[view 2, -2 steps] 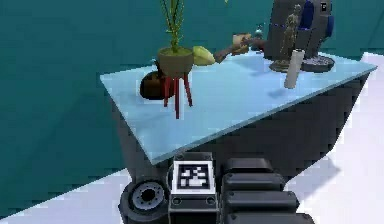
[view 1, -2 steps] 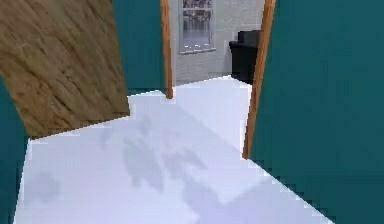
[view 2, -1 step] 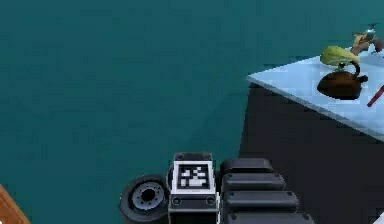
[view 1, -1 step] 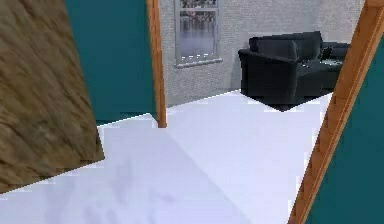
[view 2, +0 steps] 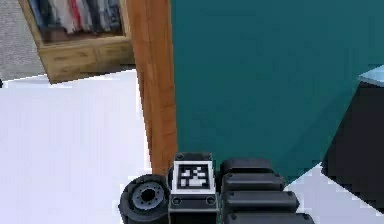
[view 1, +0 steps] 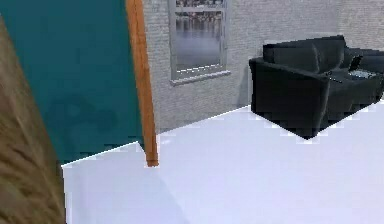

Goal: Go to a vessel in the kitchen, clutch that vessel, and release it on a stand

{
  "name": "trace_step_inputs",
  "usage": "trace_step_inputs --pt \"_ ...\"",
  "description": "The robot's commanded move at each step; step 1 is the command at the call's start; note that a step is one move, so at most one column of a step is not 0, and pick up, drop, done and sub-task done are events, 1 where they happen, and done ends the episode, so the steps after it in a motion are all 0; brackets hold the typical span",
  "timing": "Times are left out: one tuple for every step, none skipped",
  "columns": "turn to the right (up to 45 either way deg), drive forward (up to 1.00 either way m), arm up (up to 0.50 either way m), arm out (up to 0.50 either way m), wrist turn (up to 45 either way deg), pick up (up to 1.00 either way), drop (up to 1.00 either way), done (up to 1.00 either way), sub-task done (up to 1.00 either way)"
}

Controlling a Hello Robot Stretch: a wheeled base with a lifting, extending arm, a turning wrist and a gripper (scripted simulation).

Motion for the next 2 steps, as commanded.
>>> trace_step_inputs --pt "15.0 0.0 0.0 0.0 0.0 0.0 0.0 0.0 0.0" --pt "0.0 0.35 0.0 0.0 0.0 0.0 0.0 0.0 0.0"
